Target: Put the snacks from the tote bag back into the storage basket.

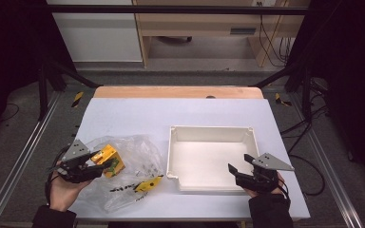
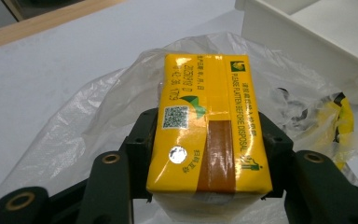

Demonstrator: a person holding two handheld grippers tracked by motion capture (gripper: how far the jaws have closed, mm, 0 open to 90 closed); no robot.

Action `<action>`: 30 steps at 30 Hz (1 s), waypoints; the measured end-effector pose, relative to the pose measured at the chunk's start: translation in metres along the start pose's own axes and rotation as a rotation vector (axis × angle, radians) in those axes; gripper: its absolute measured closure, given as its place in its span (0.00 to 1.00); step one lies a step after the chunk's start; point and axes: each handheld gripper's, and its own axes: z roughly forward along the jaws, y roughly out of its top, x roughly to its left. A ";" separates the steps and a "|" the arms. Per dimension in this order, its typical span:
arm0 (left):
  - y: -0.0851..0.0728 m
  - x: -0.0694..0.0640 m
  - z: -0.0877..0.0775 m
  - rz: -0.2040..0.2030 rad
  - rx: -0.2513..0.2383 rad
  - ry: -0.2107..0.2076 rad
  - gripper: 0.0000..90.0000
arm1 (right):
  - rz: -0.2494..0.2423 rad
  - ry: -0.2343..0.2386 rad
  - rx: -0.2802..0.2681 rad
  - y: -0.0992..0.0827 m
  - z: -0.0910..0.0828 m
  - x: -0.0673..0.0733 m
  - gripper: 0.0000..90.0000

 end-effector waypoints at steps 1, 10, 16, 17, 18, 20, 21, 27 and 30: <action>0.001 0.000 -0.001 0.000 -0.005 0.000 0.56 | 0.002 -0.002 -0.001 0.000 0.000 0.000 0.34; 0.007 -0.002 -0.016 -0.002 -0.047 0.006 0.56 | 0.003 -0.004 -0.001 0.001 -0.001 -0.001 0.34; 0.011 -0.004 -0.026 -0.010 -0.084 0.012 0.56 | 0.007 -0.006 -0.003 0.001 -0.002 -0.001 0.34; 0.012 -0.004 -0.028 -0.006 -0.090 0.009 0.56 | 0.006 -0.008 -0.004 0.001 -0.001 -0.001 0.34; 0.013 -0.005 -0.029 -0.008 -0.097 0.008 0.56 | 0.005 -0.008 -0.004 0.001 -0.002 -0.002 0.34; 0.014 -0.006 -0.032 -0.006 -0.109 0.008 0.56 | 0.006 -0.007 -0.006 0.001 -0.002 -0.002 0.34; 0.015 -0.006 -0.033 -0.005 -0.114 0.008 0.56 | 0.003 -0.009 -0.005 0.001 -0.002 -0.002 0.34; 0.020 -0.009 -0.041 -0.004 -0.142 0.000 0.56 | 0.005 -0.010 -0.006 0.001 -0.002 -0.003 0.34; 0.022 -0.011 -0.044 0.003 -0.156 -0.005 0.56 | 0.005 -0.010 -0.005 0.001 -0.002 -0.002 0.34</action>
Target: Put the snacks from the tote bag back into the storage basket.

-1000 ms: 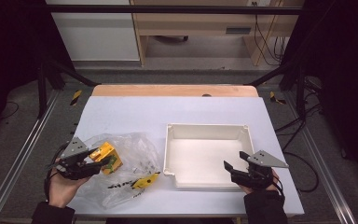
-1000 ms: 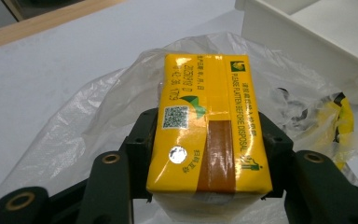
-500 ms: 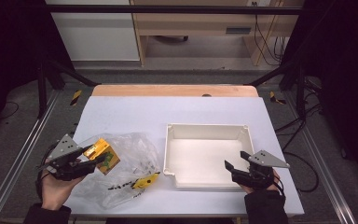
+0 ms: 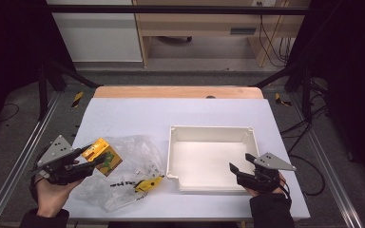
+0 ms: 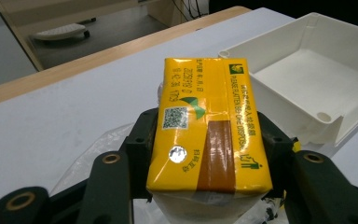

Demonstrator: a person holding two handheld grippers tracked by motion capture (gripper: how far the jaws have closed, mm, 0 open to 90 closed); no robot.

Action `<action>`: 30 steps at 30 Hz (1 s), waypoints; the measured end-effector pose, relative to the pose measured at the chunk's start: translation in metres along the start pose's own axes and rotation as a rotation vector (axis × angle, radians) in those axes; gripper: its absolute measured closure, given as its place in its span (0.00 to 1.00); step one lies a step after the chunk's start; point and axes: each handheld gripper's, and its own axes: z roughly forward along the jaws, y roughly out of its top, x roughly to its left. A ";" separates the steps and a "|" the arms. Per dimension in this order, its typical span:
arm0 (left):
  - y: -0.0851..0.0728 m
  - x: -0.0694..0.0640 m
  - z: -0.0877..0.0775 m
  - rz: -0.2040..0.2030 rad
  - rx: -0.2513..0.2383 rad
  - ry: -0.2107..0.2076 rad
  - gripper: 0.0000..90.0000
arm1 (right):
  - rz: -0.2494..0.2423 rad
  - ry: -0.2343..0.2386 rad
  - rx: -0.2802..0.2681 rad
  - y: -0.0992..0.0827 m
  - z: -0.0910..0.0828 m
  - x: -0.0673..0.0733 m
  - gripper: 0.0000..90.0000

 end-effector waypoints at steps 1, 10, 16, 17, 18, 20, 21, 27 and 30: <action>0.001 -0.001 -0.001 -0.003 -0.004 -0.004 0.56 | 0.002 0.001 0.000 0.000 0.000 0.000 0.34; 0.010 -0.010 -0.006 0.021 -0.035 -0.026 0.56 | 0.003 -0.003 -0.002 0.000 -0.001 -0.001 0.34; 0.015 -0.016 -0.003 0.041 -0.037 -0.046 0.56 | 0.006 -0.004 -0.006 0.000 -0.001 -0.001 0.34; 0.016 -0.018 -0.002 0.051 -0.035 -0.047 0.56 | 0.004 -0.005 -0.004 0.000 -0.001 -0.001 0.34; 0.017 -0.020 -0.001 0.056 -0.035 -0.050 0.56 | 0.003 -0.006 -0.005 0.000 -0.001 -0.002 0.34; 0.020 -0.023 0.001 0.068 -0.031 -0.055 0.56 | 0.007 -0.006 -0.003 -0.001 -0.001 -0.002 0.34; 0.022 -0.025 0.002 0.071 -0.032 -0.059 0.56 | 0.007 -0.006 -0.002 -0.001 -0.001 -0.002 0.34; 0.038 -0.035 0.011 0.092 -0.046 -0.097 0.56 | 0.009 -0.004 -0.005 -0.002 -0.002 -0.003 0.34; 0.046 -0.041 0.018 0.117 -0.040 -0.111 0.56 | 0.009 -0.003 -0.009 -0.002 -0.003 -0.005 0.34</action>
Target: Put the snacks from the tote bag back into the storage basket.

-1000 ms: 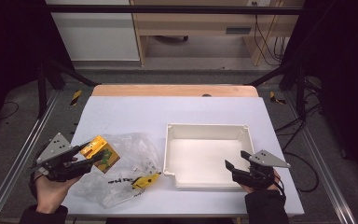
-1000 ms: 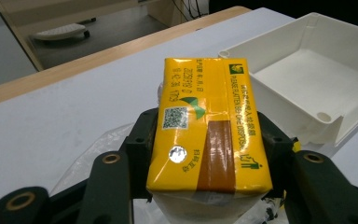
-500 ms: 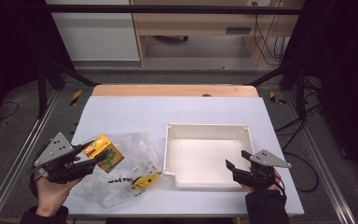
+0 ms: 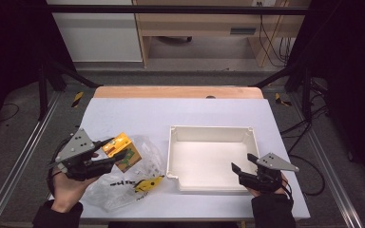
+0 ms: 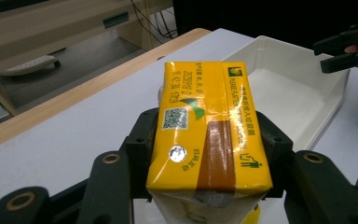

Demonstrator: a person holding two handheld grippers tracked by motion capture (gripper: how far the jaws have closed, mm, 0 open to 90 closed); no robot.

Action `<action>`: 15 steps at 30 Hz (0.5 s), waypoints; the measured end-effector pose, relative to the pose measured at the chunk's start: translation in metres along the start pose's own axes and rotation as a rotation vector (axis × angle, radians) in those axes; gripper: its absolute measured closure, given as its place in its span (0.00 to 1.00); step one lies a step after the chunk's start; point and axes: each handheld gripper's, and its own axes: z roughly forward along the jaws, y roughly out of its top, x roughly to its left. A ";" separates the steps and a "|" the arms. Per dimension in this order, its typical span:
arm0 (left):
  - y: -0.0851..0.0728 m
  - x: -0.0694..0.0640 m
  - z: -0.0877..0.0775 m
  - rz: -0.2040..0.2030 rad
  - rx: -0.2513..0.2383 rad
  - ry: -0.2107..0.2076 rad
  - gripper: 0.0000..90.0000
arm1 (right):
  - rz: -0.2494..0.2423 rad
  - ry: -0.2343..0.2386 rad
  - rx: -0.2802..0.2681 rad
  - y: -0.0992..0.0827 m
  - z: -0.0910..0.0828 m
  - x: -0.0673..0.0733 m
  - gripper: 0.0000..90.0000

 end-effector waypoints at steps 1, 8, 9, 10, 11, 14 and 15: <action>0.003 -0.001 0.002 0.004 -0.001 -0.006 0.56 | 0.001 0.000 -0.003 0.000 0.000 0.000 0.34; 0.019 -0.010 0.017 0.025 -0.014 -0.053 0.56 | 0.002 -0.011 -0.007 0.001 -0.002 -0.002 0.32; 0.022 -0.011 0.019 0.027 -0.015 -0.058 0.56 | 0.002 -0.011 -0.008 0.001 -0.002 -0.002 0.32; 0.023 -0.011 0.021 0.030 -0.016 -0.062 0.56 | 0.002 -0.011 -0.007 0.001 -0.003 -0.002 0.32; 0.025 -0.012 0.023 0.036 -0.014 -0.068 0.56 | 0.002 -0.012 -0.007 0.001 -0.003 -0.002 0.32; 0.031 -0.015 0.028 0.041 -0.019 -0.083 0.56 | 0.000 -0.015 -0.008 0.001 -0.003 -0.002 0.32; 0.032 -0.016 0.030 0.044 -0.020 -0.088 0.56 | 0.001 -0.016 -0.008 0.001 -0.003 -0.002 0.32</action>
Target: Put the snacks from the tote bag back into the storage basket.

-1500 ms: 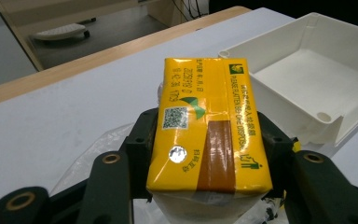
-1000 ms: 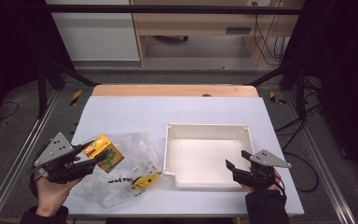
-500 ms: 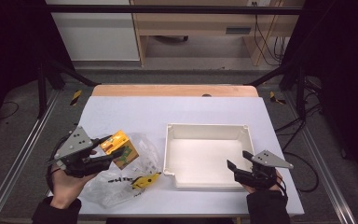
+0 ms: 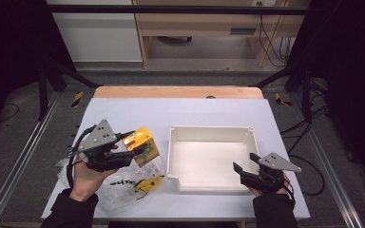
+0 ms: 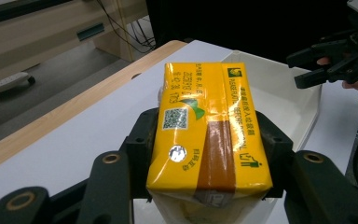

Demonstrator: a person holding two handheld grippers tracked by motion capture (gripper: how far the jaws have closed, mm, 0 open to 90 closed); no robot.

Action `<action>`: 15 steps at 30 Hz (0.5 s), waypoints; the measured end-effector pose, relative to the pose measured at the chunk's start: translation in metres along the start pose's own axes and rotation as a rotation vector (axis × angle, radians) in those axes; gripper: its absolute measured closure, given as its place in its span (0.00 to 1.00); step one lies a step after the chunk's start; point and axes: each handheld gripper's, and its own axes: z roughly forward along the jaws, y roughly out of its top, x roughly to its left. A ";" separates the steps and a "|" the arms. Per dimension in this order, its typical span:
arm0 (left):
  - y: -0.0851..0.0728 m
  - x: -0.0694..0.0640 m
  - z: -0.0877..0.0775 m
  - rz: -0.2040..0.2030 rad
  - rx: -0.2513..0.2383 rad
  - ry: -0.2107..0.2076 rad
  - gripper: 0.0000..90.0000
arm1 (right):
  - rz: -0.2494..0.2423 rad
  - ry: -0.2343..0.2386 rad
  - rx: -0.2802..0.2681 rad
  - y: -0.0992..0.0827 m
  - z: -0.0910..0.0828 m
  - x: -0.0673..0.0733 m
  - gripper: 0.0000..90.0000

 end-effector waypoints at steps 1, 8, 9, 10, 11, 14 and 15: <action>0.002 -0.001 0.001 0.006 0.000 -0.004 0.56 | -0.001 0.000 -0.001 0.000 0.000 0.000 0.32; 0.013 -0.007 0.012 0.033 0.002 -0.030 0.56 | -0.002 0.003 0.002 0.000 0.000 0.001 0.32; 0.014 -0.007 0.014 0.035 0.001 -0.032 0.56 | -0.003 0.003 0.001 0.000 0.000 0.001 0.32; 0.015 -0.008 0.015 0.038 0.003 -0.037 0.56 | -0.003 0.003 0.000 0.000 0.000 0.001 0.32; 0.016 -0.009 0.018 0.045 0.002 -0.045 0.56 | -0.006 0.003 -0.001 0.001 0.000 0.001 0.32; 0.018 -0.010 0.023 0.048 0.003 -0.060 0.56 | -0.005 0.005 0.000 0.001 0.000 0.001 0.32; 0.018 -0.010 0.025 0.050 0.005 -0.065 0.56 | -0.007 0.005 -0.002 0.001 0.000 0.001 0.32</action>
